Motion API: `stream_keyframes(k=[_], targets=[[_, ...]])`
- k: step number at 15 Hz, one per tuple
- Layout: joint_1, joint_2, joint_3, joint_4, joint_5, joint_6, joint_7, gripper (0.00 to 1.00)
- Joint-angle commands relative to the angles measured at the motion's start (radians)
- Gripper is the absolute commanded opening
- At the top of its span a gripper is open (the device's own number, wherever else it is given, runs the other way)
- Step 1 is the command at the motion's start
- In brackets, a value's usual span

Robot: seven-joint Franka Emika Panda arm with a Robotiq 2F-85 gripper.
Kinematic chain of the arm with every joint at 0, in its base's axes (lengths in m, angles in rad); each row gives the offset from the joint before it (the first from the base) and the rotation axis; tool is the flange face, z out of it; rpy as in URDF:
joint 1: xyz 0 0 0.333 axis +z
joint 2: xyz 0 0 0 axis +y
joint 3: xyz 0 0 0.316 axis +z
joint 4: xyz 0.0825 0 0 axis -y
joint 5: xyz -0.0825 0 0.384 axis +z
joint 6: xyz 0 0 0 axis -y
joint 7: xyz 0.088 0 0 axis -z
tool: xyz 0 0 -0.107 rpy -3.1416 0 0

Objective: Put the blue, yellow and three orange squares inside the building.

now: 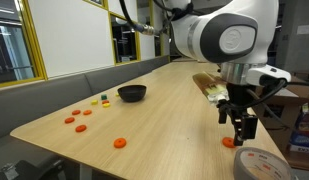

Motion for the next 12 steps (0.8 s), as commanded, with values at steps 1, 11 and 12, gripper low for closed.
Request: stream_keyframes(k=[1, 11, 12], targets=[[-0.017, 0.039, 0.002, 0.06, 0.014, -0.05, -0.018, 1.0], [0.002, 0.055, -0.017, 0.093, -0.037, -0.135, -0.003, 1.0], [0.006, 0.056, -0.022, 0.093, -0.048, -0.14, 0.004, 1.0]])
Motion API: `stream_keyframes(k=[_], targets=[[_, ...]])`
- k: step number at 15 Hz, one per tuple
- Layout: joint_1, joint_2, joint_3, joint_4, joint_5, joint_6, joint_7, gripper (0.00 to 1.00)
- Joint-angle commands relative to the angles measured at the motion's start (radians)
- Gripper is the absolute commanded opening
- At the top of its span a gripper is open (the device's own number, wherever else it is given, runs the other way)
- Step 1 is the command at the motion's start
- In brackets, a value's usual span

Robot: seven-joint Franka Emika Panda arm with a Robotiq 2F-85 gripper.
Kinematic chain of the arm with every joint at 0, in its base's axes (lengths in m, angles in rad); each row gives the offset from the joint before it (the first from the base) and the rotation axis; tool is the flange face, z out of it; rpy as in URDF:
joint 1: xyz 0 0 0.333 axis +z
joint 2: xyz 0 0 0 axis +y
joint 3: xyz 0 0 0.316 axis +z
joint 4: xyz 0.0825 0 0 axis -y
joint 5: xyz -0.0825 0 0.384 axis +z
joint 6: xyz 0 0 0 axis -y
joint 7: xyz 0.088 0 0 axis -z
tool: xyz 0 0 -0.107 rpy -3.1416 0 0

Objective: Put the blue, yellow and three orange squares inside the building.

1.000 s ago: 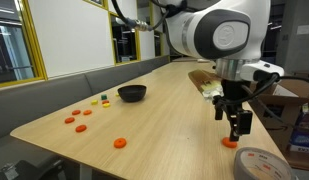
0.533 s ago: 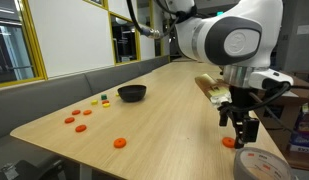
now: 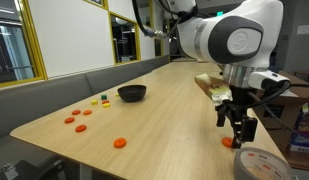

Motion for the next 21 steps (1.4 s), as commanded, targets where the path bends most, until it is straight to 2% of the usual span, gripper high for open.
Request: stream_keyframes(k=[1, 7, 21], targets=[[0.017, 0.014, -0.026, 0.031, -0.042, -0.04, 0.015, 1.0], [0.014, 0.027, -0.03, 0.034, -0.052, -0.022, 0.013, 1.0], [0.055, 0.038, -0.059, 0.028, -0.121, 0.004, 0.067, 1.0]])
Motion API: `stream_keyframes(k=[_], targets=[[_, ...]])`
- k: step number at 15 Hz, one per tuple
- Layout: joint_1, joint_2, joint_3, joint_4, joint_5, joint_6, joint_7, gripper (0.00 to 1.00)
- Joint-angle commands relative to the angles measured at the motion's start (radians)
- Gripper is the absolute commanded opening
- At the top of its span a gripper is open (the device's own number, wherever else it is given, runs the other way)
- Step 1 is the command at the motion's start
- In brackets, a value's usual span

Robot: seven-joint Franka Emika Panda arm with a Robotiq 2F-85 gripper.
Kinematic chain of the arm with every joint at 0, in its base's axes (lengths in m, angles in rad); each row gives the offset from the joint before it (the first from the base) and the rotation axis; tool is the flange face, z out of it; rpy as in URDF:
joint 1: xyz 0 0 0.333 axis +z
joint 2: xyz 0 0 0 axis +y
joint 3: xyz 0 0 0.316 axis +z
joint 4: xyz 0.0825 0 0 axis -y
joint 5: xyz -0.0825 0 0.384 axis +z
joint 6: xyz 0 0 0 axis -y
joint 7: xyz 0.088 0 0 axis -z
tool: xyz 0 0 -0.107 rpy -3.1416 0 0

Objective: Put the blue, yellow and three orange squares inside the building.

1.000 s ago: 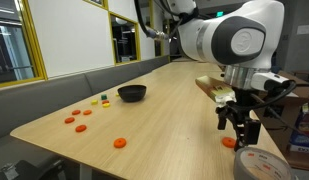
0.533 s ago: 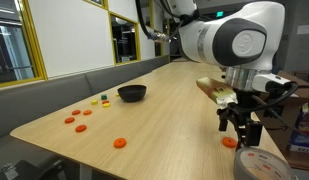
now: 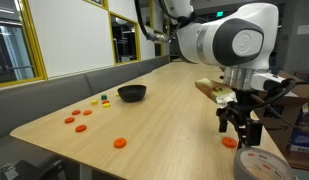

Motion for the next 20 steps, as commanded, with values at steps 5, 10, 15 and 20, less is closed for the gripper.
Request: stream_keyframes(k=[5, 10, 15, 20], targets=[[0.023, 0.013, -0.013, 0.013, -0.015, 0.023, 0.02, 0.58], [0.026, 0.004, -0.016, 0.008, -0.018, 0.025, 0.022, 0.21], [0.061, -0.064, -0.008, -0.031, -0.027, 0.043, 0.027, 0.24], [0.166, -0.138, 0.02, -0.05, -0.071, 0.084, 0.064, 0.24]])
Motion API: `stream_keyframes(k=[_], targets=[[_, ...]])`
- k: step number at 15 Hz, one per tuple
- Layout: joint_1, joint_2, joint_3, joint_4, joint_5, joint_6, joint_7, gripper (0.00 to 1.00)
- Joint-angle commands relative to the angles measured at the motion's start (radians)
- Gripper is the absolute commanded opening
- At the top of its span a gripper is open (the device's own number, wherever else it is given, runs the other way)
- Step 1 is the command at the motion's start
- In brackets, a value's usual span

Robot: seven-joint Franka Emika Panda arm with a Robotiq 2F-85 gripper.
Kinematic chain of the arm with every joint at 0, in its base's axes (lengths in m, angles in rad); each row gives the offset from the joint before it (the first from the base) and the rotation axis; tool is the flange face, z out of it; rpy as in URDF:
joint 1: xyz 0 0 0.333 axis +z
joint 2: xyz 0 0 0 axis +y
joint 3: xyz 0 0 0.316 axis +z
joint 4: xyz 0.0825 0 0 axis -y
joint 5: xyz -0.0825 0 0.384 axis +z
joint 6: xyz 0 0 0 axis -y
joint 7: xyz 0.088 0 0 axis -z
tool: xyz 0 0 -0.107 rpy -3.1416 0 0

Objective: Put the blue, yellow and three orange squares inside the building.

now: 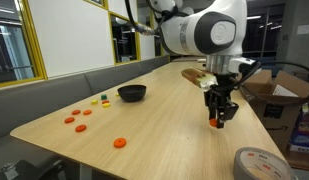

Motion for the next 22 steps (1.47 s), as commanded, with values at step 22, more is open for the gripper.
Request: stream_keyframes(k=[22], targets=[[0.303, -0.031, 0.288, 0.195, -0.102, 0.055, 0.001, 0.24]])
